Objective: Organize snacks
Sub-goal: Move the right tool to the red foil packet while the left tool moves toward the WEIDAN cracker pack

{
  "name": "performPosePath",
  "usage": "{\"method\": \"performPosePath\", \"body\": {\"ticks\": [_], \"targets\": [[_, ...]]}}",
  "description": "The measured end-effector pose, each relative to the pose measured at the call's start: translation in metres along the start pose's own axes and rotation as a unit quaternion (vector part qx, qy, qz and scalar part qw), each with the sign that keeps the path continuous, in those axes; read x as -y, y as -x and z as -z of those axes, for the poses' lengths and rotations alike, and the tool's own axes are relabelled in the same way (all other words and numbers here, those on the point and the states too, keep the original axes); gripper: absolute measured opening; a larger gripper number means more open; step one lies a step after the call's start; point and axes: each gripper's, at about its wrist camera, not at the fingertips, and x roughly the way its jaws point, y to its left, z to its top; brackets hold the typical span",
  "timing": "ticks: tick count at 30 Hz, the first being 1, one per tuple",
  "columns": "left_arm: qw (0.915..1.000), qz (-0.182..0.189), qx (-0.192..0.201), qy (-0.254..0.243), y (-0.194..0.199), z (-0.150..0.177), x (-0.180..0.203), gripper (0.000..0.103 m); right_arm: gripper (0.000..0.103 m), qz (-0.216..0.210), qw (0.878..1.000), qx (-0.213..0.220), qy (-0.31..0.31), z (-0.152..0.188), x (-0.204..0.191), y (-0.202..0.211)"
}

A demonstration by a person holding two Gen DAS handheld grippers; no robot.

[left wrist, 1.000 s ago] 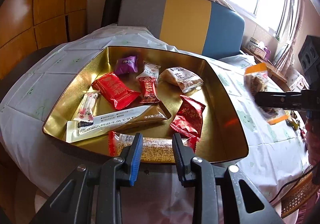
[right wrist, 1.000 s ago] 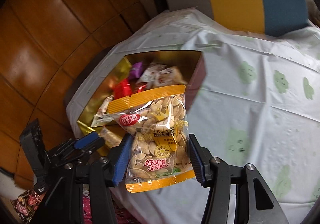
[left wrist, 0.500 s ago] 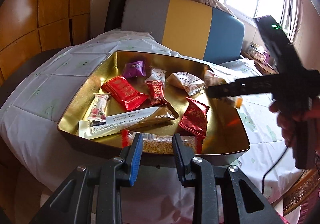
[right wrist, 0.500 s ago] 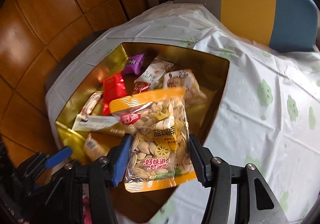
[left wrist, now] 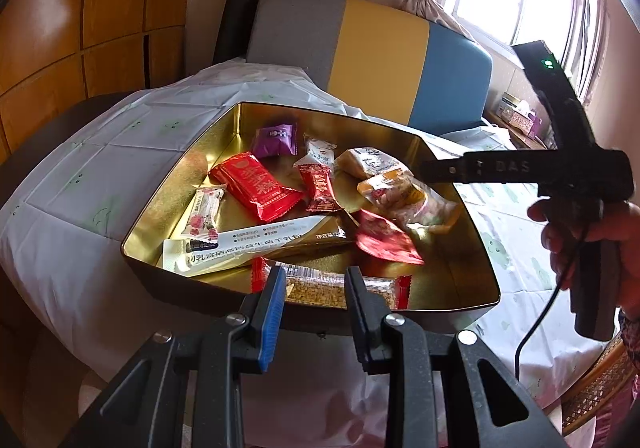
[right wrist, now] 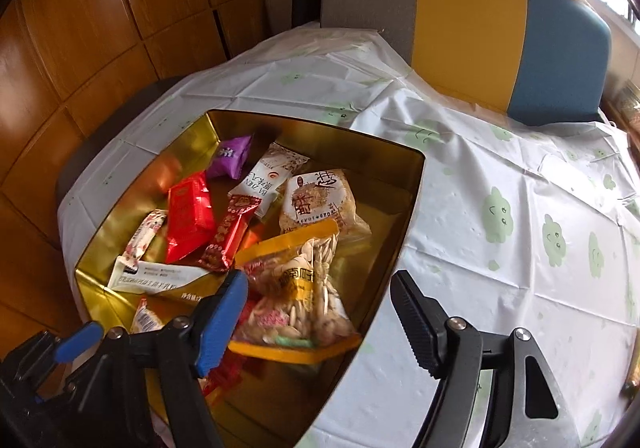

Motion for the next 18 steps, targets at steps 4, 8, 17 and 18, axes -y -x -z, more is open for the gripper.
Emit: {"method": "performPosePath", "body": {"ticks": [4, 8, 17, 18], "targets": [[1.0000, 0.002, -0.002, -0.001, 0.000, 0.000, 0.003, 0.030, 0.075, 0.003, 1.000, 0.005, 0.014, 0.005, -0.006, 0.006], [1.0000, 0.003, -0.006, -0.005, 0.001, 0.000, 0.006, 0.030, 0.075, -0.007, 1.000, 0.006, 0.010, 0.010, -0.009, 0.011], [0.9997, 0.006, -0.018, -0.017, -0.001, 0.001, 0.021, 0.031, 0.075, -0.003, 1.000, 0.006, 0.003, 0.022, -0.005, 0.026], [0.9996, 0.007, -0.019, -0.018, -0.002, 0.001, 0.022, 0.031, 0.075, -0.001, 1.000, 0.005, -0.001, 0.023, -0.003, 0.028]]}}
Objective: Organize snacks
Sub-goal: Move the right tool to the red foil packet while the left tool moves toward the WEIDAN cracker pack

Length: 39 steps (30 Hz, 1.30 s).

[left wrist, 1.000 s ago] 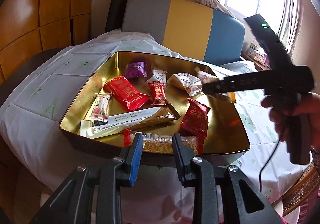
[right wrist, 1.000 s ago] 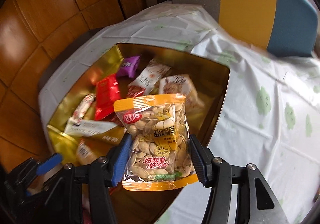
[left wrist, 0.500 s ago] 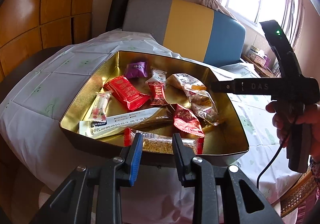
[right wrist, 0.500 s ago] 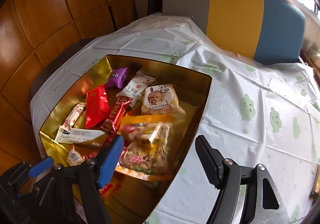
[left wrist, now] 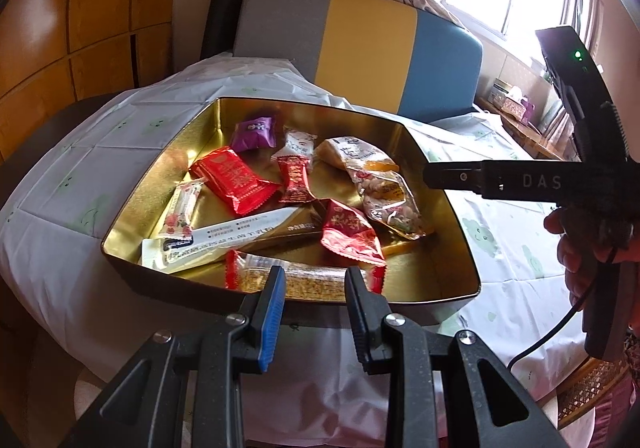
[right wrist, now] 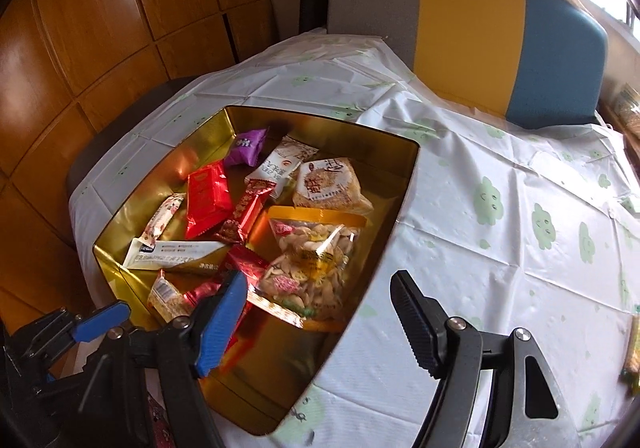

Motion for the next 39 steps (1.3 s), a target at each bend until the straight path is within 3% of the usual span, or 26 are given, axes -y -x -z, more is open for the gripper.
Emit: {"method": "performPosePath", "body": {"ticks": [21, 25, 29, 34, 37, 39], "targets": [[0.9996, 0.022, -0.005, -0.020, 0.006, -0.002, 0.029, 0.031, 0.075, 0.020, 0.999, 0.024, -0.043, 0.032, 0.034, 0.042], [0.9993, 0.028, -0.002, -0.023, 0.007, -0.003, 0.035, 0.031, 0.075, 0.045, 0.997, 0.024, -0.053, 0.037, 0.055, 0.052], [0.9987, 0.040, -0.008, -0.030, 0.004, -0.005, 0.047, 0.031, 0.075, 0.084, 0.993, 0.020, -0.085, 0.041, 0.098, 0.067], [0.9969, 0.056, -0.016, -0.052, -0.001, -0.007, 0.068, 0.031, 0.075, 0.139, 0.978, -0.008, -0.154, 0.046, 0.185, 0.084], [0.9957, 0.065, -0.016, -0.064, -0.003, -0.009, 0.080, 0.031, 0.075, 0.177, 0.956, -0.021, -0.232, 0.058, 0.250, 0.097], [0.9947, 0.073, -0.017, -0.071, -0.004, -0.010, 0.089, 0.031, 0.075, 0.195, 0.935, -0.021, -0.294, 0.070, 0.296, 0.111]]}}
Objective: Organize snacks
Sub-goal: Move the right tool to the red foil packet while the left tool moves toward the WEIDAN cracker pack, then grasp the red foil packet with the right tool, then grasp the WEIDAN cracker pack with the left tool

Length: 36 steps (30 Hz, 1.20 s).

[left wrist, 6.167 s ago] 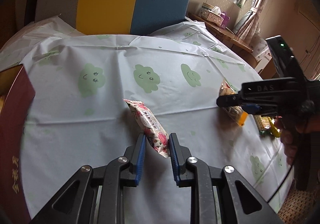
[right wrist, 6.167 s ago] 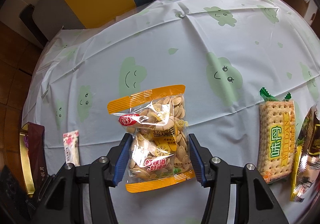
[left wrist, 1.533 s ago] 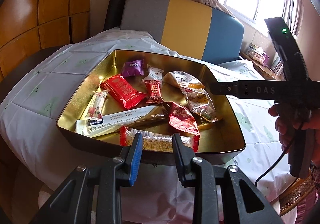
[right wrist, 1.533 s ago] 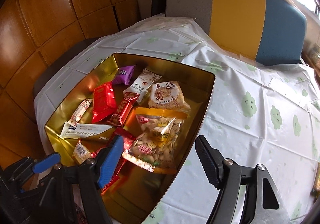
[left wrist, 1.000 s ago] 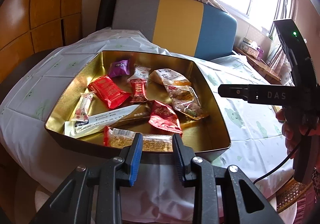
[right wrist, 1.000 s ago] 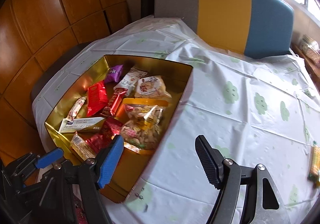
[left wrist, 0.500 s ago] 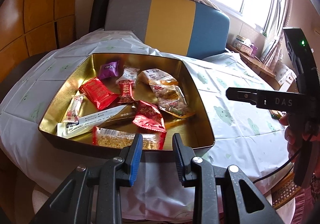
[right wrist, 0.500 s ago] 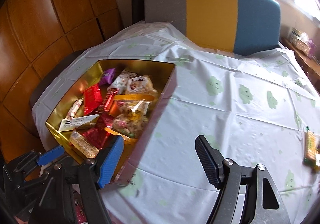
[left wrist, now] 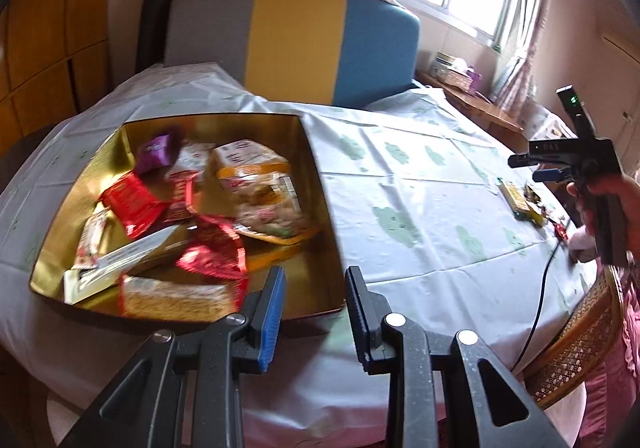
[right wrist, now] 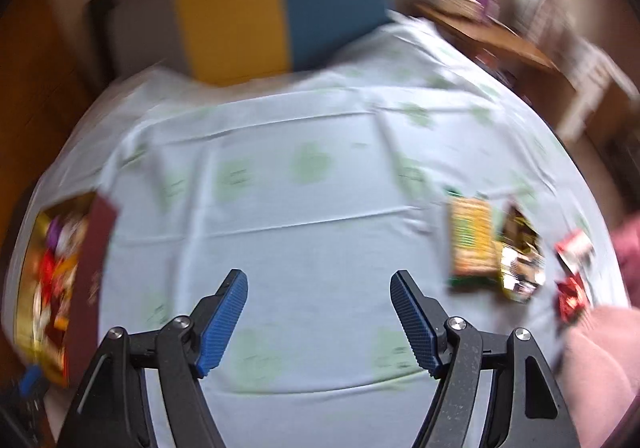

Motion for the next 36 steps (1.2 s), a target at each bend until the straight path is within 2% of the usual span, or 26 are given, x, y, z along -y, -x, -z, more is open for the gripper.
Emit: {"method": "performPosePath", "body": {"ticks": [4, 7, 9, 11, 14, 15, 17, 18, 19, 22, 24, 26, 27, 29, 32, 36], "targets": [[0.9997, 0.010, -0.011, -0.018, -0.008, -0.004, 0.018, 0.031, 0.075, 0.031, 0.993, -0.013, -0.111, -0.018, 0.080, -0.004], [0.9992, 0.020, -0.020, -0.028, -0.015, -0.006, 0.031, 0.031, 0.075, 0.045, 0.978, -0.038, -0.199, -0.027, 0.142, -0.007], [0.9987, 0.027, -0.026, -0.034, -0.020, -0.008, 0.038, 0.031, 0.077, 0.050, 0.960, -0.061, -0.270, -0.029, 0.184, -0.013], [0.9983, 0.032, -0.029, -0.040, -0.024, -0.010, 0.047, 0.031, 0.082, 0.077, 0.937, -0.090, -0.329, -0.026, 0.219, -0.018], [0.9973, 0.041, -0.031, -0.052, -0.029, -0.012, 0.058, 0.031, 0.085, 0.138, 0.919, -0.141, -0.343, -0.024, 0.257, -0.034], [0.9971, 0.044, -0.033, -0.054, -0.030, -0.012, 0.061, 0.031, 0.085, 0.146, 0.912, -0.159, -0.350, -0.021, 0.269, -0.044], [0.9964, 0.050, -0.036, -0.058, -0.033, -0.012, 0.066, 0.031, 0.085, 0.126, 0.892, -0.197, -0.387, -0.010, 0.288, -0.059], [0.9962, 0.051, -0.037, -0.059, -0.034, -0.012, 0.069, 0.031, 0.085, 0.122, 0.886, -0.209, -0.395, -0.006, 0.293, -0.064], [0.9960, 0.054, -0.040, -0.060, -0.036, -0.012, 0.070, 0.031, 0.085, 0.122, 0.884, -0.217, -0.395, -0.004, 0.296, -0.070], [0.9953, 0.058, -0.046, -0.063, -0.042, -0.013, 0.074, 0.031, 0.083, 0.116, 0.894, -0.215, -0.376, -0.005, 0.294, -0.081], [0.9951, 0.060, -0.048, -0.063, -0.046, -0.015, 0.075, 0.031, 0.071, 0.108, 0.904, -0.214, -0.354, -0.008, 0.287, -0.089], [0.9950, 0.061, -0.050, -0.062, -0.050, -0.018, 0.077, 0.031, 0.068, 0.121, 0.909, -0.212, -0.338, -0.011, 0.280, -0.090], [0.9949, 0.061, -0.050, -0.062, -0.052, -0.020, 0.078, 0.031, 0.063, 0.120, 0.913, -0.205, -0.331, -0.013, 0.278, -0.088], [0.9947, 0.066, -0.052, -0.061, -0.057, -0.025, 0.083, 0.031, 0.044, 0.109, 0.918, -0.186, -0.333, -0.014, 0.279, -0.083], [0.9934, 0.076, -0.056, -0.066, -0.067, -0.034, 0.098, 0.031, 0.043, 0.047, 0.927, -0.151, -0.341, -0.016, 0.276, -0.079], [0.9899, 0.095, -0.057, -0.088, -0.079, -0.044, 0.130, 0.031, 0.043, 0.000, 0.924, -0.111, -0.366, -0.011, 0.278, -0.075]]}}
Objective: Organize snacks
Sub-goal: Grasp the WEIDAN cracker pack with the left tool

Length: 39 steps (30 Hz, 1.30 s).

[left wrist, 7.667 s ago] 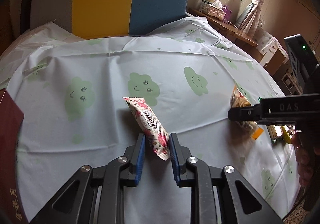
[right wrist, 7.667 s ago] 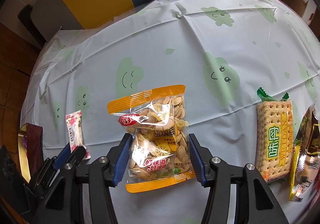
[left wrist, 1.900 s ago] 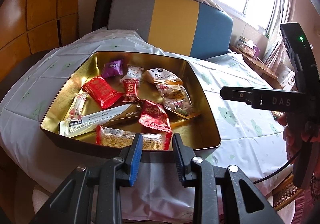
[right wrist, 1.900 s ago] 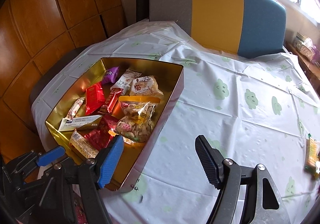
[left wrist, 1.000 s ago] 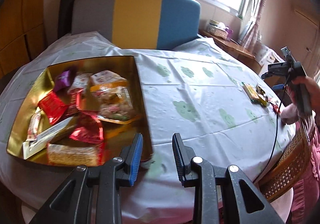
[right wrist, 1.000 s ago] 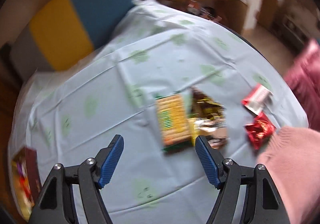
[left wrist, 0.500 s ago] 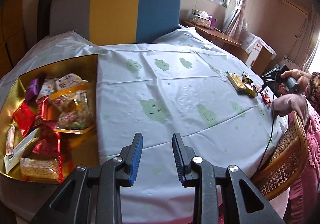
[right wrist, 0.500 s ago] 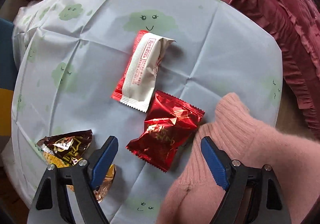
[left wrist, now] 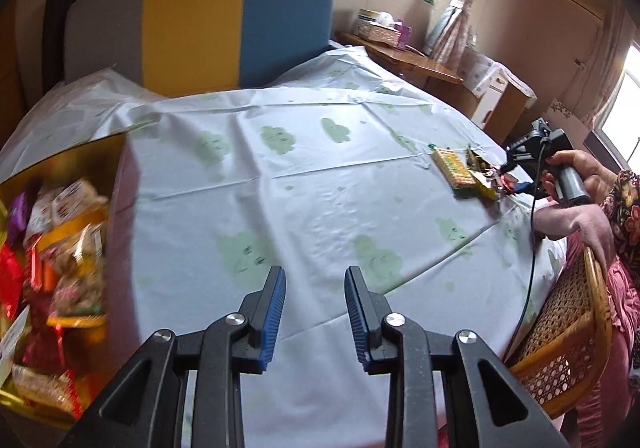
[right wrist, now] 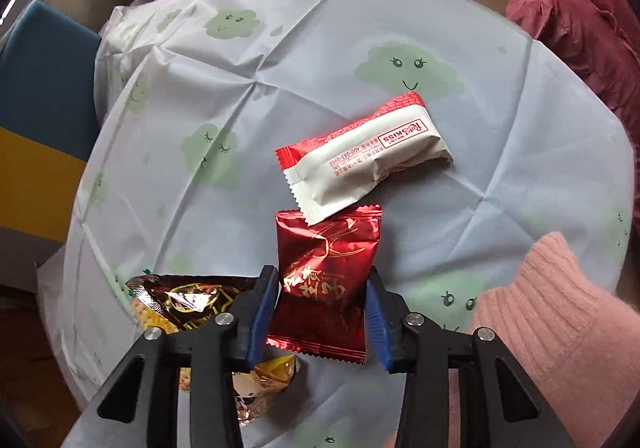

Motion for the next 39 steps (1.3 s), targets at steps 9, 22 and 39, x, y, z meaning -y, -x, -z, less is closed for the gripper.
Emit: {"method": "performPosePath", "body": {"ticks": [9, 22, 39], "targets": [[0.9982, 0.047, -0.020, -0.031, -0.049, -0.030, 0.061, 0.031, 0.043, -0.159, 0.984, 0.080, 0.027, 0.003, -0.018, 0.034], [0.9872, 0.136, -0.070, -0.045, -0.156, -0.105, 0.179, 0.039, 0.043, -0.198, 0.950, 0.239, 0.020, -0.006, -0.002, 0.091], [0.9859, 0.055, -0.112, -0.112, -0.258, -0.130, 0.230, 0.059, 0.043, -0.213, 0.954, 0.208, 0.014, -0.013, -0.003, 0.070]]}}
